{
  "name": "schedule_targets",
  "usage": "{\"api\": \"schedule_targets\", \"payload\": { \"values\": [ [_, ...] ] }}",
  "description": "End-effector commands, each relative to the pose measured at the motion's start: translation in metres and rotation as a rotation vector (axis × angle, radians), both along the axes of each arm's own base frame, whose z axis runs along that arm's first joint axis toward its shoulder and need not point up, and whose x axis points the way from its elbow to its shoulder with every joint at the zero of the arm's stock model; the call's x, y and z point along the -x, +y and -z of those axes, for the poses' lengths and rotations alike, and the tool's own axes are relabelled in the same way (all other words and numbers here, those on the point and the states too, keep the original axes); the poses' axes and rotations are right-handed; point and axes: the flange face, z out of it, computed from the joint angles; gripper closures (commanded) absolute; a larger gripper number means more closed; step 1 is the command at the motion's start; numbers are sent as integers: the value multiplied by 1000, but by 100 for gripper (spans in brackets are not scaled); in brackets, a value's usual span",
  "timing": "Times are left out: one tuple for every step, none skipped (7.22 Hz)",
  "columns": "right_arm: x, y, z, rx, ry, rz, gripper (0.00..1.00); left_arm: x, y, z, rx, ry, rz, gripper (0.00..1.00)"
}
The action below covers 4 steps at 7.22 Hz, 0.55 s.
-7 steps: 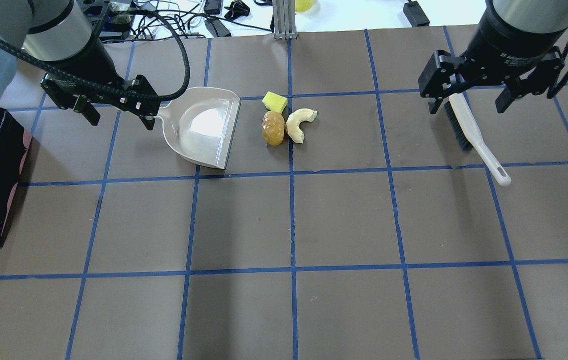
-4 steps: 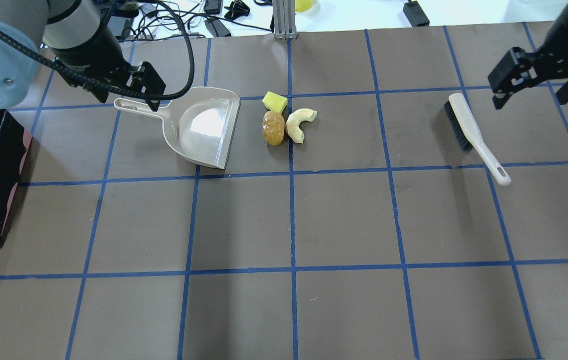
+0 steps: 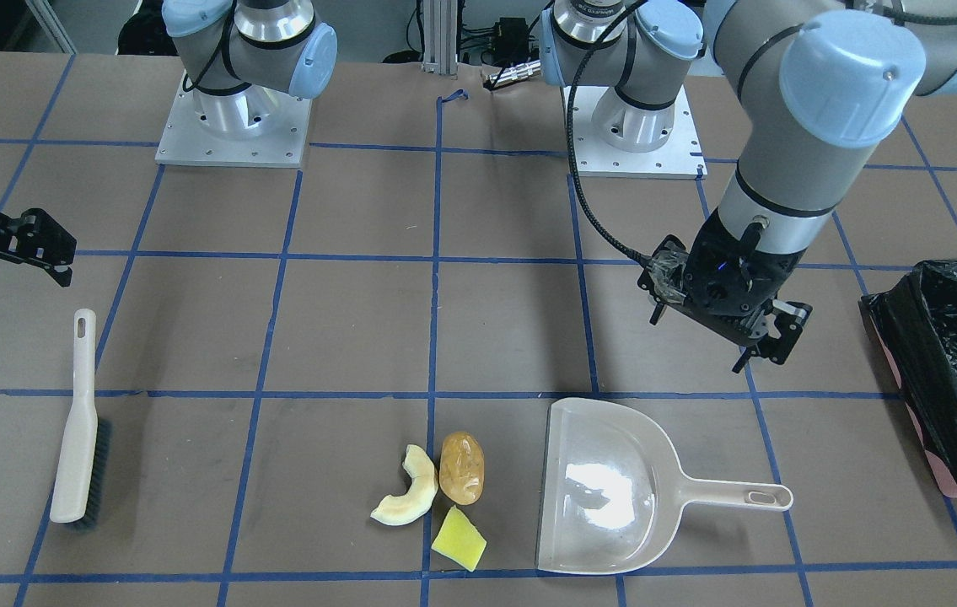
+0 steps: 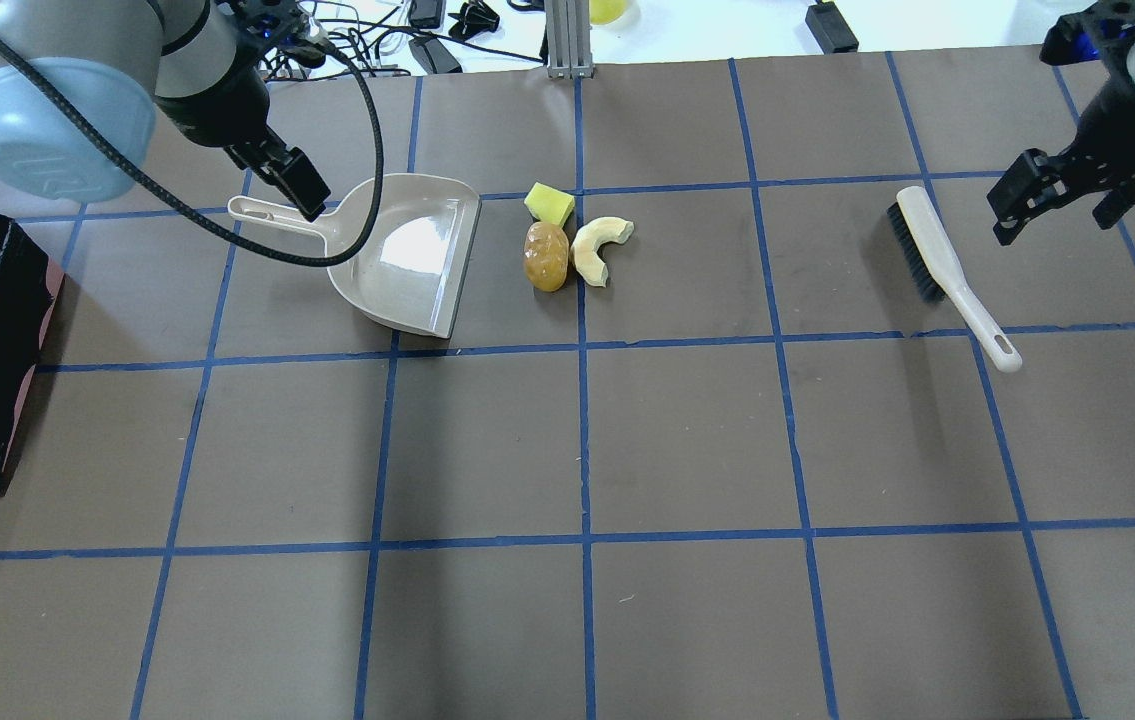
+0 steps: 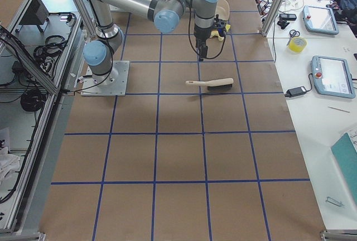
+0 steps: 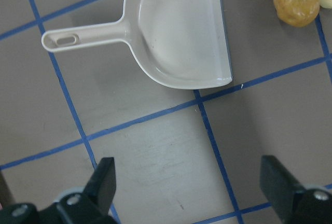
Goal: Sweep and dump trash into bin
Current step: 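Lower the right gripper onto the white brush handle while the left gripper lifts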
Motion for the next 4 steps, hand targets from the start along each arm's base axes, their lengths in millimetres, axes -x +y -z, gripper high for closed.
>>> {"api": "schedule_targets", "payload": {
  "values": [
    [8,-20,51,-34,-11,-26,0,-36,-28,43,-52,39,212,0],
    [14,-21,80,-41,-16,-39,0,-48,-35,58,-63,81,246,0],
    [22,-21,99,-32,-11,-84,0,-53,-46,61,-46,73,253,0],
    [21,-18,118,-61,-22,-84,0,-55,-56,74,-44,62,296,0]
  ]
}}
